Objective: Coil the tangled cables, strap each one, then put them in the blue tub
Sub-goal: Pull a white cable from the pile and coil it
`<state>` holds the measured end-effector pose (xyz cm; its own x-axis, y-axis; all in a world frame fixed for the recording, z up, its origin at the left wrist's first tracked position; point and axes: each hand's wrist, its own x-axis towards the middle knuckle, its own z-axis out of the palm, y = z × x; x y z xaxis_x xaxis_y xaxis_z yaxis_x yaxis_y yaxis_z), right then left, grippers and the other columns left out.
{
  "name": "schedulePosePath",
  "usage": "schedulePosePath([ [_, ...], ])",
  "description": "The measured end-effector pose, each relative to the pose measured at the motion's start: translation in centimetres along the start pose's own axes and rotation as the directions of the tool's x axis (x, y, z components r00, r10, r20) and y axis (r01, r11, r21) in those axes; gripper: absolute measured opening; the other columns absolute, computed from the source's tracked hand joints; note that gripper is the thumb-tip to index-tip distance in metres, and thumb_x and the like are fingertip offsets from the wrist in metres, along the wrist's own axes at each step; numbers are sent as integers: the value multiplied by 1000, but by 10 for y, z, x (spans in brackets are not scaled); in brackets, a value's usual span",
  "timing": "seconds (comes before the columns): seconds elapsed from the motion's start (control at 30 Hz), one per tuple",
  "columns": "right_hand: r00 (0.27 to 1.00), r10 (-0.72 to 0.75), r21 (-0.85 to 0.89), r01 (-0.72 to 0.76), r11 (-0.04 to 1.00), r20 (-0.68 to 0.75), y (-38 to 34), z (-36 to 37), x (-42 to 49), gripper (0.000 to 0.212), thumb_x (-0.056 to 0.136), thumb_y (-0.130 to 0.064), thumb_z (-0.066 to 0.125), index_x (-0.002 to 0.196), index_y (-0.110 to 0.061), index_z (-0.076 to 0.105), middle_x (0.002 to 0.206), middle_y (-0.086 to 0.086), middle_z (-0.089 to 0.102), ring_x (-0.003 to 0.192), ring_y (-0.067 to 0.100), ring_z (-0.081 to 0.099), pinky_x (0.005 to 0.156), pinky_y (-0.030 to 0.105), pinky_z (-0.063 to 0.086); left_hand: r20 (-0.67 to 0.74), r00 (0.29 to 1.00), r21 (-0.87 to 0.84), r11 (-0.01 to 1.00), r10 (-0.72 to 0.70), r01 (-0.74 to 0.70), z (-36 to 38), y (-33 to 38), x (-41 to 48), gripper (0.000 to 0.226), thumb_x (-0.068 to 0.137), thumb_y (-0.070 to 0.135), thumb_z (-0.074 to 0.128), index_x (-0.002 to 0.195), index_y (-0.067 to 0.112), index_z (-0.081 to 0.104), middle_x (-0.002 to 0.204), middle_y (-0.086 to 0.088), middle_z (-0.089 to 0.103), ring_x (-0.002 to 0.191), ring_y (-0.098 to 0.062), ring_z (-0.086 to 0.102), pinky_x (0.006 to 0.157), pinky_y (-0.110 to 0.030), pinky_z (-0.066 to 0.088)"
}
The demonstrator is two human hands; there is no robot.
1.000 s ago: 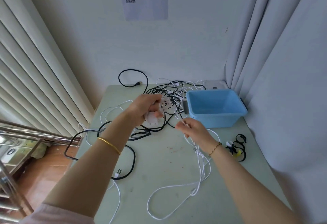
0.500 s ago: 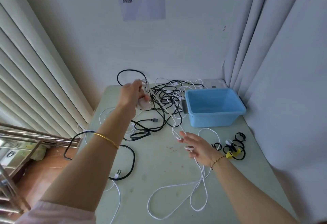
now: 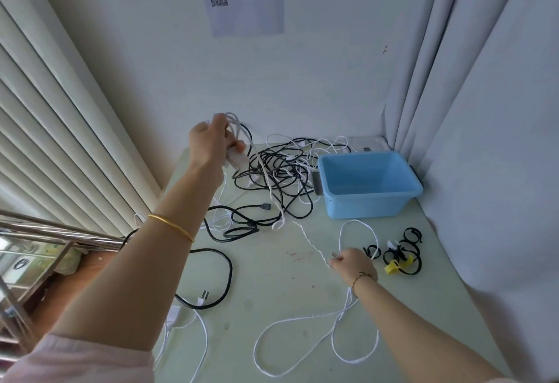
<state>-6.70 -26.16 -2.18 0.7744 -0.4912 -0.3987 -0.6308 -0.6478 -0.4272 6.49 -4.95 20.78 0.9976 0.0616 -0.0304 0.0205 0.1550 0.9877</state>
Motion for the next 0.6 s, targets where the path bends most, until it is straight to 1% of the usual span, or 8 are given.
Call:
schedulePosePath([
  [0.1,967,-137,142,170,975,-214,-39,-21,-4,22,85,-8,46,96,2,63,102,19,63,99,36,59,80,43,52,196,974,123,988,-112,89,2,-9,-8,29,93,11,49,66,12,40,43,5,36,34,-14,48,65,-35,44],
  [0.17,908,-211,425,363,829,-363,-66,-45,-15,22,91,-5,46,98,12,59,101,26,61,98,37,58,88,48,48,309,935,178,976,-176,125,3,-14,-14,30,94,10,49,66,12,38,46,4,35,34,-12,43,59,-32,47],
  [0.23,894,-337,642,446,624,-294,-97,-72,-36,33,98,-19,47,106,12,56,106,26,58,98,32,54,90,41,45,409,885,207,967,-223,149,5,-16,-17,32,97,11,47,67,12,37,43,5,33,35,-11,37,50,-26,48],
  [0.3,856,-493,682,455,572,-157,-117,-89,-50,36,98,-29,49,117,-1,58,112,9,62,101,15,56,81,17,45,470,848,237,960,-245,146,8,-18,-19,24,99,14,45,75,7,43,43,5,31,36,-12,34,52,-26,49],
  [0.37,793,-598,617,529,582,-117,-125,-94,-54,24,96,-26,52,108,-9,64,97,2,67,91,14,59,74,11,42,491,836,254,958,-244,130,8,-19,-18,16,99,15,45,87,4,47,44,4,30,39,-14,34,58,-31,47],
  [0.47,777,-565,676,576,460,-277,-128,-99,-53,20,98,-12,47,92,-12,66,55,-4,48,57,15,53,63,26,52,483,833,296,946,-268,133,4,-21,-19,29,99,17,47,71,9,43,44,4,31,41,-15,34,59,-32,51],
  [0.53,763,-500,657,627,419,-410,-130,-106,-48,24,98,-12,46,91,-21,67,48,-12,41,48,8,40,55,32,48,501,815,395,915,-291,84,1,-25,-24,29,97,21,53,71,11,43,45,5,31,40,-13,35,59,-31,55],
  [0.6,741,-480,638,661,395,-470,-133,-113,-45,23,97,-12,47,96,-22,68,46,-17,45,48,3,36,51,21,36,533,782,462,885,-322,50,0,-29,-30,27,95,22,56,73,10,46,46,4,31,38,-13,36,56,-30,53],
])
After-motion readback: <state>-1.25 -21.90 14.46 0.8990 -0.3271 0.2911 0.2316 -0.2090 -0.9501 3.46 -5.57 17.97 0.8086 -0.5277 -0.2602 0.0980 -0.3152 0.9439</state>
